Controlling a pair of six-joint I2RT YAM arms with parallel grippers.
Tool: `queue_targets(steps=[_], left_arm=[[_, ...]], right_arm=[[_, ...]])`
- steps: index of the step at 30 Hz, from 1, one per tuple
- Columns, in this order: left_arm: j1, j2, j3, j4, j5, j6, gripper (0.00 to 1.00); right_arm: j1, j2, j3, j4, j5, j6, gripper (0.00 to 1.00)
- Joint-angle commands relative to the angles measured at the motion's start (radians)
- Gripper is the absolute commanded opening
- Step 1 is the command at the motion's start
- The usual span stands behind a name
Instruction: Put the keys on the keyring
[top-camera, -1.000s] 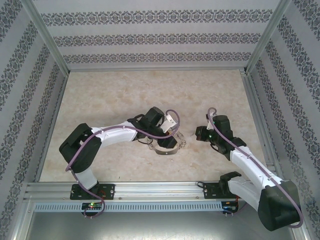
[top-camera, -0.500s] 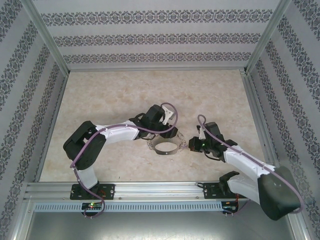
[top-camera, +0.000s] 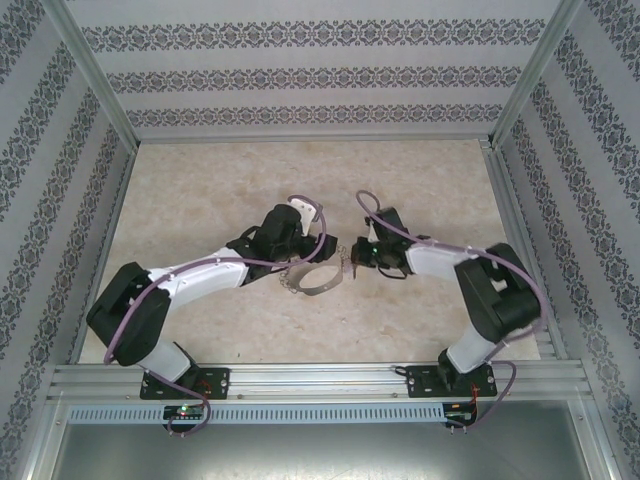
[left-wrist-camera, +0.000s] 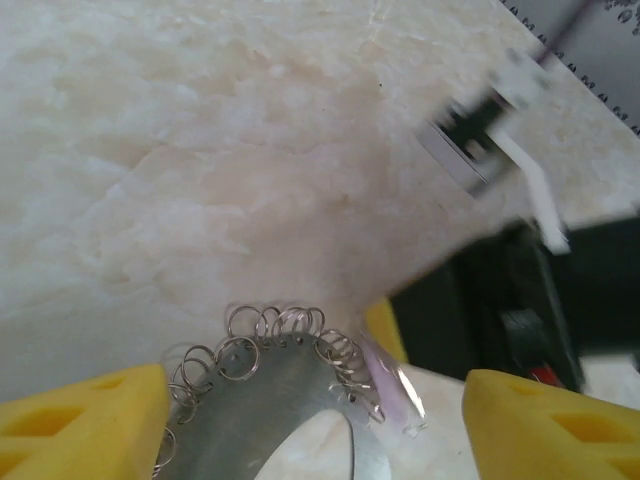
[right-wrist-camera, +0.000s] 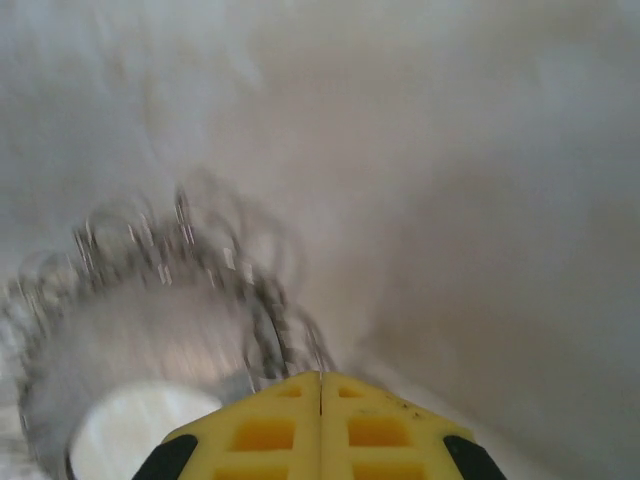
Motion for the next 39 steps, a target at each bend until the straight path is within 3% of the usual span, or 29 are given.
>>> queue_targets(steps=[1, 8, 13, 17, 21, 24, 33, 39], left_arm=[[0.013, -0.031, -0.027, 0.037, -0.01, 0.044, 0.83], [0.02, 0.015, -0.019, 0.012, 0.131, 0.063, 0.85], [0.02, 0.116, 0.097, -0.13, 0.279, 0.069, 0.79], [0.016, 0.157, 0.128, -0.135, 0.294, -0.122, 0.74], [-0.008, 0.197, 0.135, -0.112, 0.193, -0.409, 0.65], [-0.056, 0.233, 0.169, -0.162, 0.093, -0.525, 0.59], [-0.206, 0.327, 0.286, -0.375, -0.229, -0.596, 0.39], [-0.24, 0.398, 0.361, -0.455, -0.292, -0.59, 0.35]], right_arm=[[-0.018, 0.068, 0.109, 0.033, 0.002, -0.009, 0.0], [-0.057, -0.115, 0.016, -0.03, 0.045, -0.022, 0.0], [-0.078, -0.248, -0.082, -0.071, 0.058, -0.028, 0.0], [-0.091, -0.332, -0.118, -0.126, 0.069, -0.051, 0.0], [-0.109, -0.36, -0.143, -0.134, 0.067, -0.058, 0.0], [-0.125, -0.361, -0.16, -0.109, 0.052, -0.058, 0.0], [-0.153, -0.351, -0.196, -0.035, -0.006, -0.055, 0.0], [-0.178, -0.356, -0.213, -0.006, -0.04, -0.055, 0.0]])
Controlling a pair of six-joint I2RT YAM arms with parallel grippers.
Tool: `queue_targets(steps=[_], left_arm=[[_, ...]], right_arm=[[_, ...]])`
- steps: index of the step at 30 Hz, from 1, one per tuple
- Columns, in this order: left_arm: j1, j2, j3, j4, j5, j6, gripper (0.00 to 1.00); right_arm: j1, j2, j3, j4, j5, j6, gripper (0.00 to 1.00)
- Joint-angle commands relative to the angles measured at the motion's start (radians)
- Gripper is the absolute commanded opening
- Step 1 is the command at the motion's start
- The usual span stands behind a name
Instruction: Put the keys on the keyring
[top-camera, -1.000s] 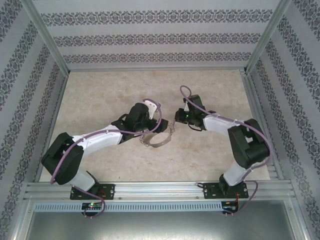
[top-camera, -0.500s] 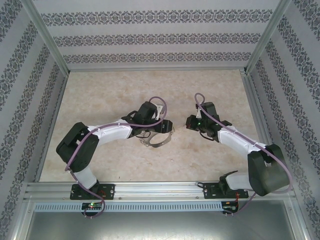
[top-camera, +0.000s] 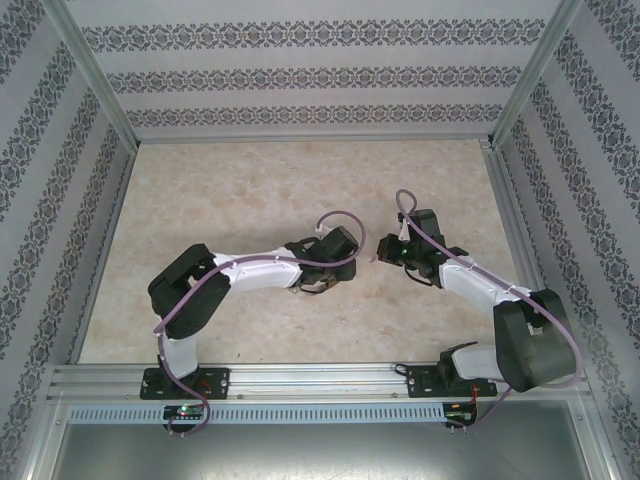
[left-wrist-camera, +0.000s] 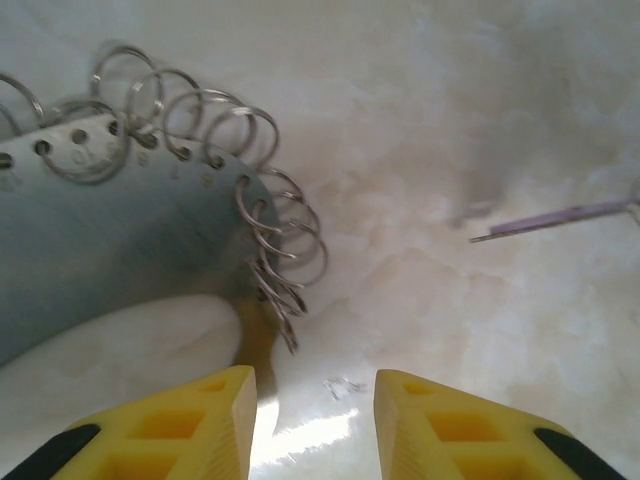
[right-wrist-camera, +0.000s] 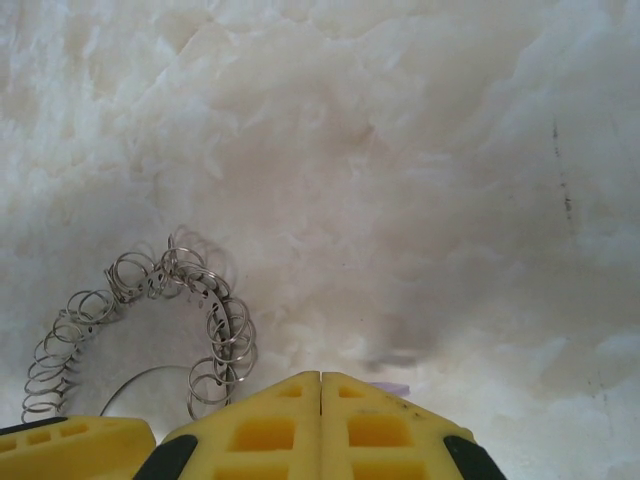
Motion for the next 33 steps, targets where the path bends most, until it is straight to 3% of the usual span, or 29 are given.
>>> queue_targets(steps=[1, 18, 33], left_arm=[[-0.023, 0.047, 0.048, -0.1, -0.096, -0.022, 0.34], [-0.028, 0.136, 0.134, -0.164, -0.155, 0.032, 0.29], [-0.028, 0.164, 0.168, -0.162, -0.185, 0.075, 0.15]], right_arm=[[-0.018, -0.006, -0.017, 0.038, -0.036, -0.014, 0.0], [-0.043, 0.015, -0.025, 0.087, -0.061, -0.005, 0.0], [-0.044, 0.001, -0.027, 0.088, -0.063, 0.001, 0.0]])
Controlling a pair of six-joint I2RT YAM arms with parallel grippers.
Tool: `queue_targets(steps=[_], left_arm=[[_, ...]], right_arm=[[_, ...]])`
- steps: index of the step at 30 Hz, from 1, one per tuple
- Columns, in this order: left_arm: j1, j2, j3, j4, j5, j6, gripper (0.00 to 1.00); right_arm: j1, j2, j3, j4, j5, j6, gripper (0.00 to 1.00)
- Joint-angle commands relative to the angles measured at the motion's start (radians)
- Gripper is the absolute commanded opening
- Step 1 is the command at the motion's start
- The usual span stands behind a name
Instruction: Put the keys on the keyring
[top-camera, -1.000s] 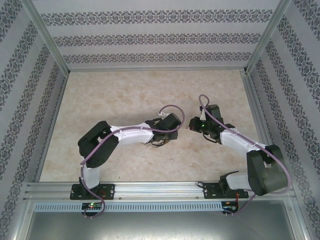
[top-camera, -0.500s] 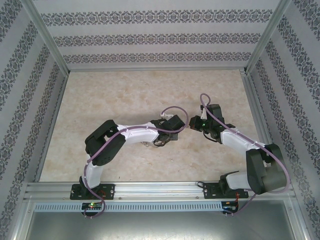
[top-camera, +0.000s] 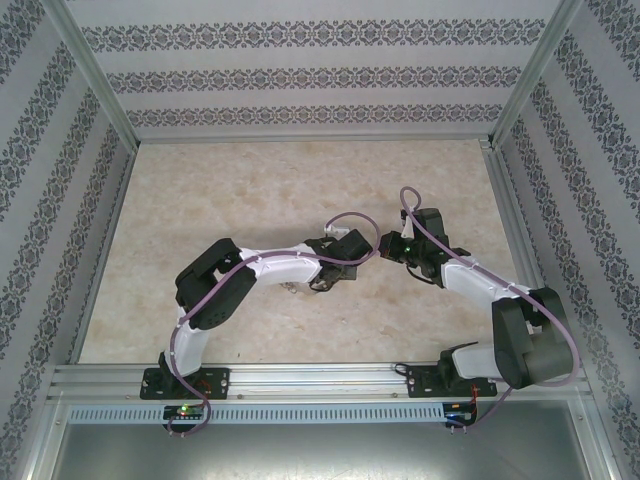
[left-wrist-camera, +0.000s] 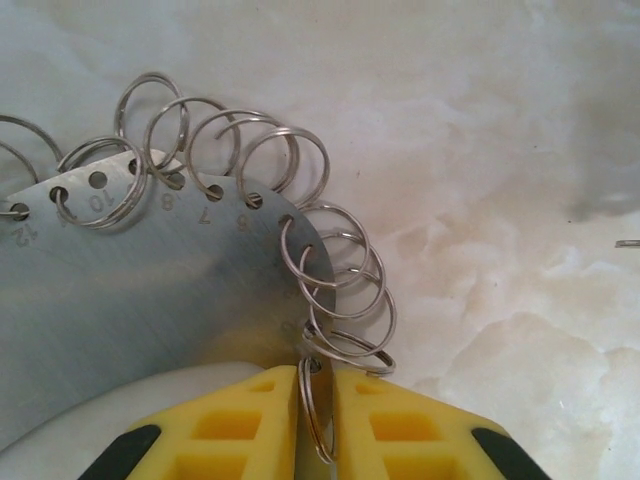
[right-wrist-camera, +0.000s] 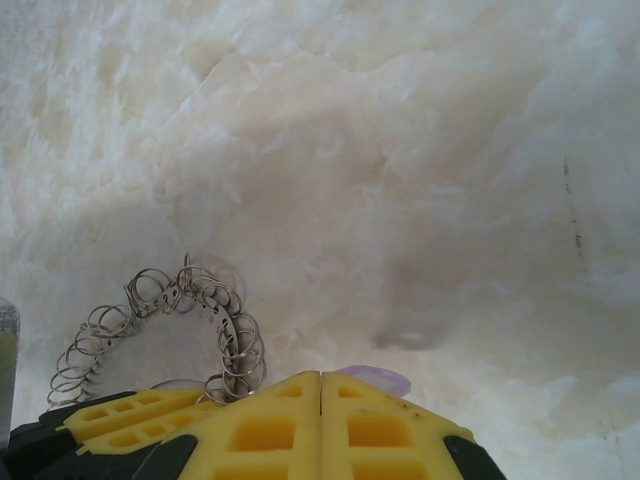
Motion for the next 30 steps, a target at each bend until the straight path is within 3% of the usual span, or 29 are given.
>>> queue_targets(steps=[1, 7, 11, 18, 21, 26, 30], left_arm=[[-0.008, 0.019, 0.026, -0.03, -0.039, 0.036, 0.13], [-0.008, 0.012, 0.026, -0.026, -0.042, 0.076, 0.0], [-0.007, -0.037, 0.014, -0.015, -0.009, 0.172, 0.0], [0.046, -0.189, -0.055, 0.033, 0.226, 0.493, 0.0], [0.057, -0.23, -0.081, 0.028, 0.277, 0.602, 0.0], [0.065, -0.212, -0.046, -0.079, 0.246, 0.691, 0.0], [0.07, -0.256, -0.139, 0.023, 0.251, 0.761, 0.0]], right_arm=[[-0.012, -0.013, -0.015, 0.015, -0.016, 0.005, 0.0], [-0.013, -0.03, -0.012, 0.001, -0.02, 0.003, 0.0], [-0.012, -0.048, -0.008, -0.012, -0.032, 0.0, 0.0], [-0.014, -0.098, -0.003, -0.051, -0.049, -0.016, 0.0], [-0.016, -0.114, -0.002, -0.062, -0.044, -0.018, 0.0], [-0.017, -0.131, 0.001, -0.078, -0.042, -0.018, 0.0], [-0.017, -0.148, -0.003, -0.081, -0.052, -0.014, 0.0]])
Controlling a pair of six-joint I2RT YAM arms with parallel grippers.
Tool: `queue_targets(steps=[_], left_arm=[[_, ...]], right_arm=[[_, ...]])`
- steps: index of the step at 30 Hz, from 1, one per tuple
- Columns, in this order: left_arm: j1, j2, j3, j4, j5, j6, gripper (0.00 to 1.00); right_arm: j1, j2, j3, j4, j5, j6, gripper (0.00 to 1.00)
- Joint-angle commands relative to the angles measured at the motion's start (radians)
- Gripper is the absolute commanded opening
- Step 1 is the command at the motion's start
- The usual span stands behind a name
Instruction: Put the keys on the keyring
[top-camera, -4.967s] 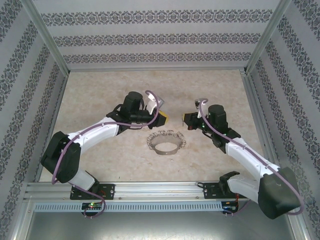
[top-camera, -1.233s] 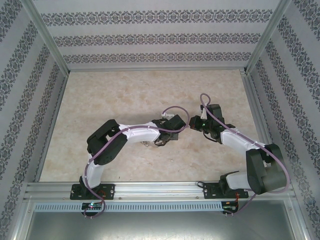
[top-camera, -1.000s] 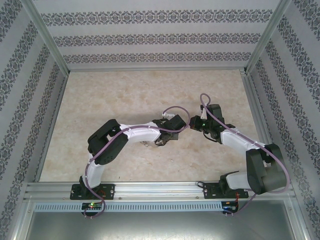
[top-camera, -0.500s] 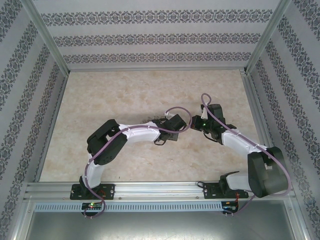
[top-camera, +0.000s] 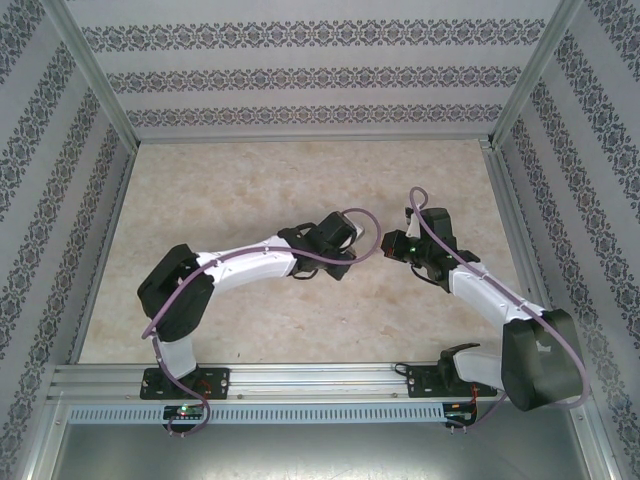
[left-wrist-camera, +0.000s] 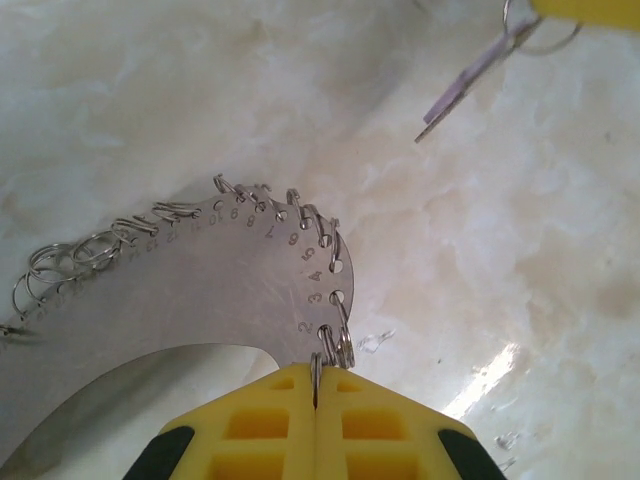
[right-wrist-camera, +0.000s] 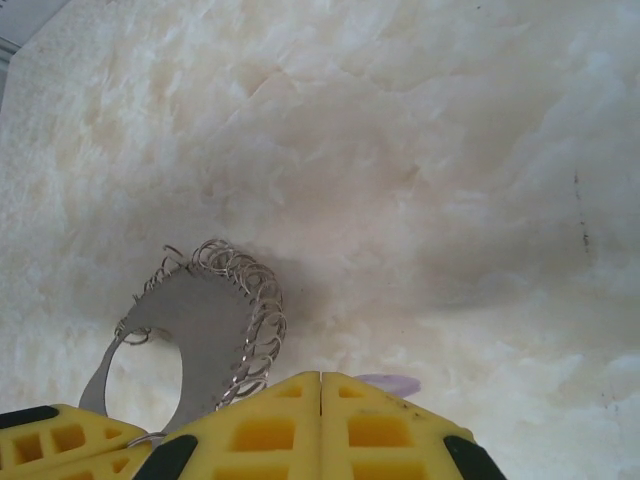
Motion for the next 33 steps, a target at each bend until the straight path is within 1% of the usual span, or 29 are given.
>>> queue_targets(steps=[1, 3, 4, 6, 7, 8, 10, 13, 19, 20, 22, 25, 28, 29, 31, 33], left_arm=[[0.017, -0.046, -0.083, 0.054, 0.03, 0.135, 0.0], [0.026, -0.071, -0.142, 0.122, 0.085, 0.174, 0.0], [0.034, -0.081, -0.17, 0.154, 0.138, 0.196, 0.0], [0.047, -0.097, -0.22, 0.21, 0.208, 0.219, 0.0], [0.059, -0.102, -0.242, 0.236, 0.246, 0.213, 0.0], [0.069, -0.097, -0.24, 0.231, 0.248, 0.185, 0.0], [0.091, -0.066, -0.2, 0.175, 0.268, 0.104, 0.0], [0.093, -0.016, -0.127, 0.078, 0.251, -0.021, 0.0], [0.084, 0.069, 0.02, -0.159, 0.128, -0.238, 0.0], [0.083, 0.09, 0.043, -0.199, 0.107, -0.298, 0.0], [0.08, 0.109, 0.044, -0.186, 0.124, -0.402, 0.0], [0.068, 0.123, 0.019, -0.101, 0.135, -0.529, 0.0], [0.046, 0.142, 0.024, -0.051, 0.111, -0.582, 0.0], [0.041, 0.143, 0.026, -0.041, 0.098, -0.588, 0.05], [0.037, 0.132, 0.031, -0.026, 0.079, -0.591, 0.25], [0.036, 0.099, 0.032, -0.023, 0.047, -0.583, 0.36]], right_arm=[[-0.005, -0.035, -0.004, -0.01, -0.021, -0.007, 0.0], [-0.003, -0.049, -0.007, -0.009, -0.031, -0.003, 0.0], [-0.003, -0.056, -0.009, -0.009, -0.035, -0.003, 0.0], [-0.003, -0.069, -0.016, -0.013, -0.038, -0.001, 0.0], [-0.002, -0.075, -0.018, -0.017, -0.037, -0.002, 0.0], [-0.002, -0.077, -0.019, -0.022, -0.035, -0.003, 0.0], [-0.002, -0.084, -0.025, -0.031, -0.032, -0.007, 0.0], [-0.002, -0.085, -0.032, -0.029, -0.029, -0.004, 0.0], [0.0, -0.061, -0.03, -0.015, -0.034, -0.001, 0.0], [0.002, -0.058, -0.03, -0.01, -0.034, -0.001, 0.0], [0.003, -0.049, -0.028, -0.003, -0.031, -0.001, 0.0], [0.005, -0.036, -0.023, 0.003, -0.028, 0.002, 0.0], [0.006, -0.026, -0.023, 0.009, -0.021, 0.003, 0.0], [0.006, -0.026, -0.021, 0.009, -0.021, 0.003, 0.0], [0.009, -0.024, -0.022, 0.009, -0.018, 0.004, 0.0], [0.011, -0.025, -0.025, 0.007, -0.017, 0.007, 0.0]])
